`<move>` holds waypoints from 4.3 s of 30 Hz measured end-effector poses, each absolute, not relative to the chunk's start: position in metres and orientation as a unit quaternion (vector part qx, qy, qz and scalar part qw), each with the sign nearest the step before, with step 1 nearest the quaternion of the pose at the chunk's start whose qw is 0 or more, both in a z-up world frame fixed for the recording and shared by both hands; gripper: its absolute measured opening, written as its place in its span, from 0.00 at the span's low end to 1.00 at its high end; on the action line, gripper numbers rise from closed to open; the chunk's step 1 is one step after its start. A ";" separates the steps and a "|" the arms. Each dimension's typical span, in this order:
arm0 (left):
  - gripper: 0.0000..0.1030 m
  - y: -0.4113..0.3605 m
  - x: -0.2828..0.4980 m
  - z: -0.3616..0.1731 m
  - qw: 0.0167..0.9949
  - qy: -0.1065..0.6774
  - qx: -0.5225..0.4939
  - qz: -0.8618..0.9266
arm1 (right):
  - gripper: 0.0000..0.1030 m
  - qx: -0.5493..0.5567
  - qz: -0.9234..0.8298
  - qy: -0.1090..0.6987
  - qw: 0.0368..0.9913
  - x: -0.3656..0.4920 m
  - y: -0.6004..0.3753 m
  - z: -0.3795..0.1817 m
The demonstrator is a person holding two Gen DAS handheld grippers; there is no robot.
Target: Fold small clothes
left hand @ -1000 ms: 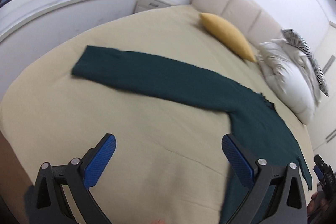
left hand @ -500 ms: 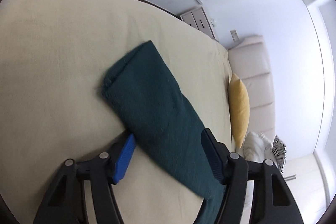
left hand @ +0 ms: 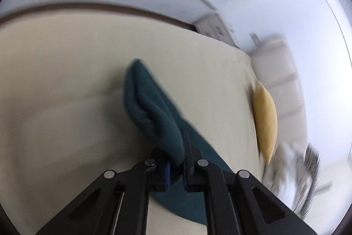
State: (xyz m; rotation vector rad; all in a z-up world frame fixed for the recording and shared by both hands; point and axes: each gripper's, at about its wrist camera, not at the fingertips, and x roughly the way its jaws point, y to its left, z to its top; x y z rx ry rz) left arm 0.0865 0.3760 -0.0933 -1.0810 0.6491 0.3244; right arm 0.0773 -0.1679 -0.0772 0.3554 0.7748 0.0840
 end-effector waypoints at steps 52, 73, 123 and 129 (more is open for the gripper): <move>0.69 0.142 0.150 -0.044 0.890 0.410 -0.189 -0.065 | 0.06 0.139 0.024 0.445 0.884 0.226 -0.254 -0.081; 0.10 0.104 0.226 -0.093 0.876 0.472 -0.094 -0.037 | 0.06 0.147 0.025 0.442 0.885 0.230 -0.278 -0.109; 0.34 0.033 0.205 -0.099 0.897 0.439 0.015 -0.049 | 0.31 0.286 0.113 0.414 0.857 0.206 -0.276 -0.146; 0.34 0.058 0.196 -0.078 0.894 0.443 -0.043 -0.037 | 0.31 0.321 0.011 0.399 0.859 0.141 -0.342 -0.120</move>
